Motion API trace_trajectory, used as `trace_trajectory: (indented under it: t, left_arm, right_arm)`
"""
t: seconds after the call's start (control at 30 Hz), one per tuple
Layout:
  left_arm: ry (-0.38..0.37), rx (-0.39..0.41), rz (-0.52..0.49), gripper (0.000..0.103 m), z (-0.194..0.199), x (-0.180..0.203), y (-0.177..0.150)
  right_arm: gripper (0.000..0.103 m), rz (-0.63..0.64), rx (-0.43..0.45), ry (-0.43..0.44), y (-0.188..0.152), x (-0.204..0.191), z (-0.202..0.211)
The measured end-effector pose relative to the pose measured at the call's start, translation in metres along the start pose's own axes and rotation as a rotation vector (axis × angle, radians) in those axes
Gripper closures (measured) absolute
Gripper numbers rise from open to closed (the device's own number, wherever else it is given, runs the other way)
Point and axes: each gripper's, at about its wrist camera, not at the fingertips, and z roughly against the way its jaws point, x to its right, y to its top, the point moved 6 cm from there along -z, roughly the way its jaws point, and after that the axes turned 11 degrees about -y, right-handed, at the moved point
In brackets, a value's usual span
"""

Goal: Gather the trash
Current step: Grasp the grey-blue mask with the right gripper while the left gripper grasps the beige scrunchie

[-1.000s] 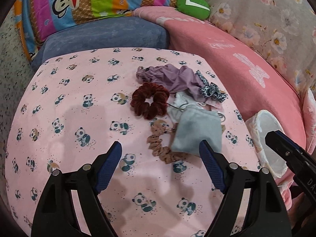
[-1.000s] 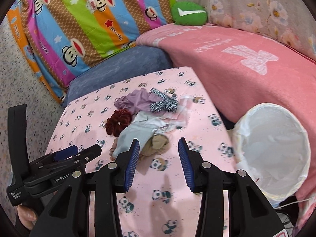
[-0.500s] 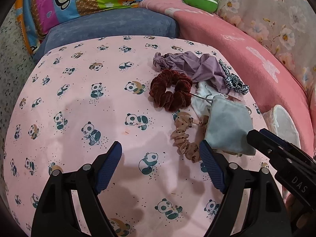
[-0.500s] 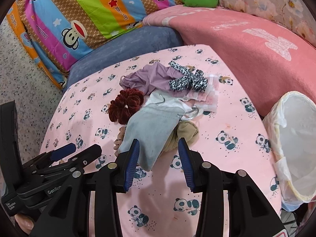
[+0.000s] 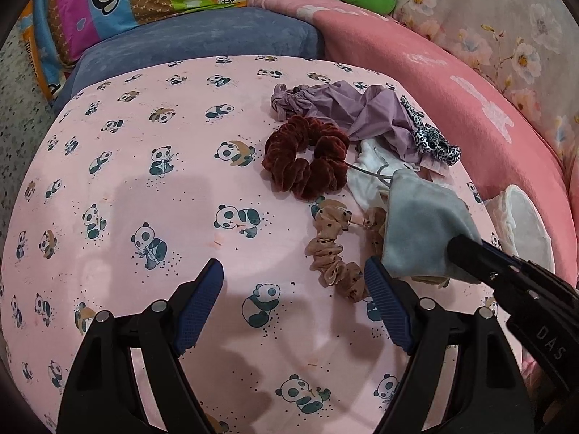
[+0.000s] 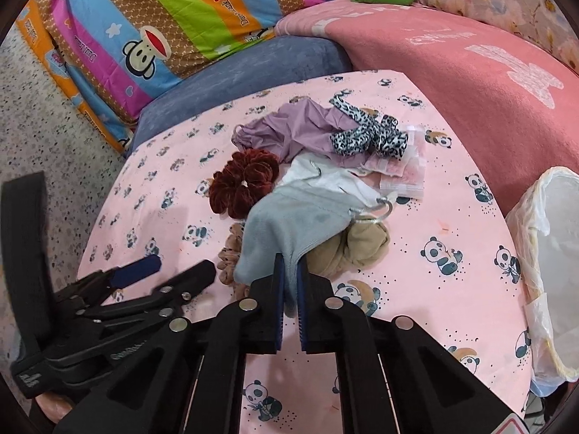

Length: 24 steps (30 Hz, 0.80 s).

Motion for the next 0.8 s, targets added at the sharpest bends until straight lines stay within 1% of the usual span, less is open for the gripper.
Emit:
trace_trajectory:
  t: [0.1,0.27,0.33,0.37,0.47,0.5,0.53,0.57,0.6,0.7,0.8]
  left_arm:
    - [0.000,-0.009,-0.001,0.028,-0.005,0.003,0.000]
    - [-0.004,-0.032,-0.010,0.035,-0.017,0.009,0.002]
    - [-0.007,-0.049,-0.012,0.045,-0.025,0.012,0.002]
    - [-0.008,-0.056,-0.010,0.046,-0.028,0.013,0.002]
    - [-0.011,-0.072,-0.014,0.058,-0.036,0.015,0.002]
    - [-0.010,-0.078,-0.016,0.066,-0.038,0.016,0.002]
    - [-0.008,-0.078,-0.020,0.072,-0.039,0.017,0.001]
    - [-0.006,-0.076,-0.026,0.075,-0.039,0.018,0.001]
    - [-0.011,-0.079,-0.029,0.082,-0.039,0.020,0.002]
    - [-0.011,-0.078,-0.035,0.088,-0.038,0.023,0.001]
    - [-0.008,-0.057,-0.031,0.090,-0.029,0.026,0.003]
  right_arm:
    - [0.097,-0.015,0.055,0.008,0.012,0.003,0.018]
    - [0.097,-0.054,0.133,0.007,0.032,0.017,0.047]
    - [0.097,-0.076,0.162,0.004,0.038,0.025,0.059]
    - [0.097,-0.081,0.168,0.002,0.041,0.029,0.062]
    - [0.097,-0.102,0.190,-0.012,0.046,0.042,0.075]
    - [0.097,-0.109,0.194,-0.020,0.047,0.046,0.077]
    - [0.097,-0.115,0.195,-0.028,0.047,0.050,0.078]
    - [0.097,-0.119,0.196,-0.032,0.047,0.053,0.079]
    - [0.097,-0.125,0.195,-0.038,0.048,0.058,0.081]
    - [0.097,-0.138,0.191,-0.045,0.046,0.066,0.081]
    - [0.097,-0.146,0.188,-0.048,0.043,0.072,0.082]
